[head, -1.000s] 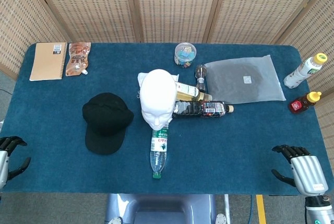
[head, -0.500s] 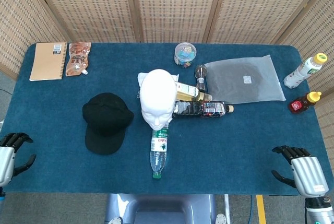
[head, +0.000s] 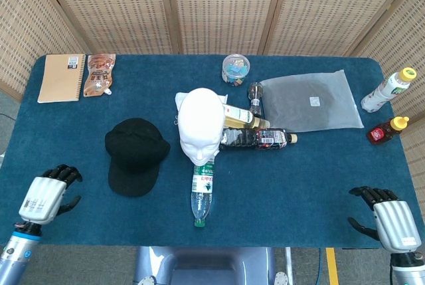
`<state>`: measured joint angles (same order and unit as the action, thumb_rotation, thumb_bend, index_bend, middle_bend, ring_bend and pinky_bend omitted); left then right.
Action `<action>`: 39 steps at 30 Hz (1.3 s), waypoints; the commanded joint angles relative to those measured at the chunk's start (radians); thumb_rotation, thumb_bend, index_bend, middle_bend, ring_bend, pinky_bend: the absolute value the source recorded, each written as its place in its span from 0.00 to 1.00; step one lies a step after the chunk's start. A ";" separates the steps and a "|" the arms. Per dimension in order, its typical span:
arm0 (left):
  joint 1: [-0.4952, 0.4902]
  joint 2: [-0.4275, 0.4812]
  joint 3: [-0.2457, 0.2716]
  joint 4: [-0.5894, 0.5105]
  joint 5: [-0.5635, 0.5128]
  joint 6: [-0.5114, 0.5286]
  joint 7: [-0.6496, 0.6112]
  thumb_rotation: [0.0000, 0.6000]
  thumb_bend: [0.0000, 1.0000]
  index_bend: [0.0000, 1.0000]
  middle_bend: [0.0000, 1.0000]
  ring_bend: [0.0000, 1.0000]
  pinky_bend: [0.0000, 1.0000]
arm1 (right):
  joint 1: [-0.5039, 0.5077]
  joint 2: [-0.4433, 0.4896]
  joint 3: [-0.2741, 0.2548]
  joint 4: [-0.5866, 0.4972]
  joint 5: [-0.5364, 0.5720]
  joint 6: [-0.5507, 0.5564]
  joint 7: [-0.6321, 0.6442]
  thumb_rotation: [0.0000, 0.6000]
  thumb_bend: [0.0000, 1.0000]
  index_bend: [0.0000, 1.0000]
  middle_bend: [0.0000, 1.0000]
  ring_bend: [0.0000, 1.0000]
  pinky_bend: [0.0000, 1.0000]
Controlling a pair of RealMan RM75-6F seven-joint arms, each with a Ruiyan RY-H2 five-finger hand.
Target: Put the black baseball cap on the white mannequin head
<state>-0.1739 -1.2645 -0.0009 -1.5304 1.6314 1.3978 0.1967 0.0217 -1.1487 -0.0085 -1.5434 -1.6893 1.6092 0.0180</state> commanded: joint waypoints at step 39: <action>-0.072 -0.463 -0.012 0.396 -0.006 0.015 -0.010 1.00 0.12 0.51 0.53 0.36 0.54 | -0.038 0.007 0.001 0.035 0.015 0.048 0.049 1.00 0.16 0.37 0.42 0.44 0.41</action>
<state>-0.2447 -1.7232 -0.0121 -1.1381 1.6270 1.4122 0.1890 -0.0164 -1.1415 -0.0073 -1.5084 -1.6746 1.6567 0.0664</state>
